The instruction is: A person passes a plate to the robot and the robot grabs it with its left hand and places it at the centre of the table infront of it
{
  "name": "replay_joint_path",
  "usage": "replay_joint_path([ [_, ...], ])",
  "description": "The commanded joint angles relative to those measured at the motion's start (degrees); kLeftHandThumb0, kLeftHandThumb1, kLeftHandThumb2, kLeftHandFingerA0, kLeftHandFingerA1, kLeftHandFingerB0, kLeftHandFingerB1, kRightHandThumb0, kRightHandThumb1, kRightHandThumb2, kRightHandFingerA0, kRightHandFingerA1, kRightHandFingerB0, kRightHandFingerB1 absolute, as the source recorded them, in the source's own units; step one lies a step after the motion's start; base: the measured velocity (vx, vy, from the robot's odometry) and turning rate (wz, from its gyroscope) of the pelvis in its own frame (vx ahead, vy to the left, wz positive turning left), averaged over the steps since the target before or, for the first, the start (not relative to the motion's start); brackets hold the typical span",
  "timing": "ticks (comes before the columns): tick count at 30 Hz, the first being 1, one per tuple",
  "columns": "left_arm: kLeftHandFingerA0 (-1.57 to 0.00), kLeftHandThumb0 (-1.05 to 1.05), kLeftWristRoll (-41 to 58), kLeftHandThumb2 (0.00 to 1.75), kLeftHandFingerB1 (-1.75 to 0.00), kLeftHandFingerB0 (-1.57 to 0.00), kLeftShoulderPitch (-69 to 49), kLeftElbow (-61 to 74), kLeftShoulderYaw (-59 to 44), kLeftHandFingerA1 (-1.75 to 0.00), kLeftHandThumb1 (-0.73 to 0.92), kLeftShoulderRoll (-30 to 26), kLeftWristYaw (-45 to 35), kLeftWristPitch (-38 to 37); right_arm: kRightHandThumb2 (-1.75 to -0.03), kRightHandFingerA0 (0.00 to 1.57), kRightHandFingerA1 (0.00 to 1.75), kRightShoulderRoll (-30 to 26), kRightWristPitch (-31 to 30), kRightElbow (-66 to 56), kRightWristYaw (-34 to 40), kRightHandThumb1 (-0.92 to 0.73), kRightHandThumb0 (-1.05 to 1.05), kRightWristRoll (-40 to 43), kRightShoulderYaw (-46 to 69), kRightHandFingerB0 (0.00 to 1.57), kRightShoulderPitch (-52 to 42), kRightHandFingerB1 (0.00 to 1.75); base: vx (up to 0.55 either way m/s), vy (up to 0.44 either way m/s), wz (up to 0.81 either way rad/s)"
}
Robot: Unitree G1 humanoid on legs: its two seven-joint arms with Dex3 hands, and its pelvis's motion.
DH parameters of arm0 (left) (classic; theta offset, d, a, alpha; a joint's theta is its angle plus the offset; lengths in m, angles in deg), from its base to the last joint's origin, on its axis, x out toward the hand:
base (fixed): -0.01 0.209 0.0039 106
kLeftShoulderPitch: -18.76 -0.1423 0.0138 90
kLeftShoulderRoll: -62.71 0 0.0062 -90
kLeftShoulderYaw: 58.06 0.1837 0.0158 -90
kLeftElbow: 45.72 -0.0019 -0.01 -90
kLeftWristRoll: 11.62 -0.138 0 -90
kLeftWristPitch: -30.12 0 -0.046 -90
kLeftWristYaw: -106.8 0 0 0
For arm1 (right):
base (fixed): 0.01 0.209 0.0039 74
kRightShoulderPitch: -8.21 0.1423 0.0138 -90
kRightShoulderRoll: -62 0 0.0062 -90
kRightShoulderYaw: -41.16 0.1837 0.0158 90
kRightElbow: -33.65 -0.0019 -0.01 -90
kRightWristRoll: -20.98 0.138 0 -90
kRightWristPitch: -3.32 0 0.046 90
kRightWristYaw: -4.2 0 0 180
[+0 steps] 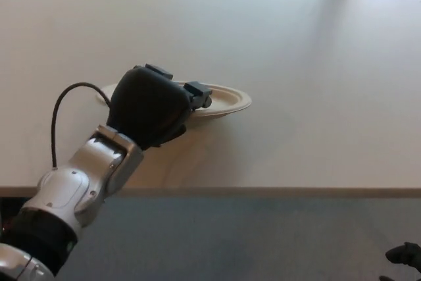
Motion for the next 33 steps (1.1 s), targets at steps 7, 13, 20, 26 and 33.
replay_joint_path([
  [7,-0.19,-0.54,5.9,0.62,-0.30,-0.27,9.3,-5.7,0.6,-0.29,0.71,4.1,-24.9,12.7,-0.99,0.41,0.65,-0.6,0.0,-0.1,-0.1,-0.61,-0.72,-0.8,-0.7,0.10,2.0,0.51,0.00,0.000,0.00],
  [13,-0.05,-0.87,12.3,0.92,-0.07,-0.12,13.0,-6.1,-2.3,-0.18,0.53,4.6,-42.4,17.8,-0.97,0.26,0.60,-0.7,-0.1,-0.1,-1.0,-0.61,-0.71,0.2,0.1,0.09,2.4,0.50,0.00,0.000,0.00],
  [20,0.00,-0.81,20.0,0.89,0.00,0.00,17.3,-10.0,-6.9,-0.06,0.41,6.7,-56.0,25.4,-0.98,0.28,0.61,-0.8,-0.3,-0.4,-0.9,-0.61,-0.71,0.1,0.0,0.10,3.3,0.51,0.00,0.000,0.00],
  [26,0.00,-1.05,23.1,0.69,-0.07,0.00,17.4,-11.3,-8.0,-0.23,0.62,6.0,-61.7,24.4,-0.98,0.31,0.62,-0.9,-0.3,-0.5,-0.7,-0.60,-0.71,0.2,0.1,0.11,3.8,0.51,0.00,0.000,0.00],
  [33,-0.14,-1.05,26.2,0.64,-0.07,0.00,17.5,-9.8,-9.0,-0.33,0.71,5.2,-69.8,26.1,-0.97,0.36,0.63,-1.0,-0.3,-0.5,-0.8,-0.60,-0.72,0.3,0.3,0.11,4.4,0.51,0.00,0.000,0.00],
])
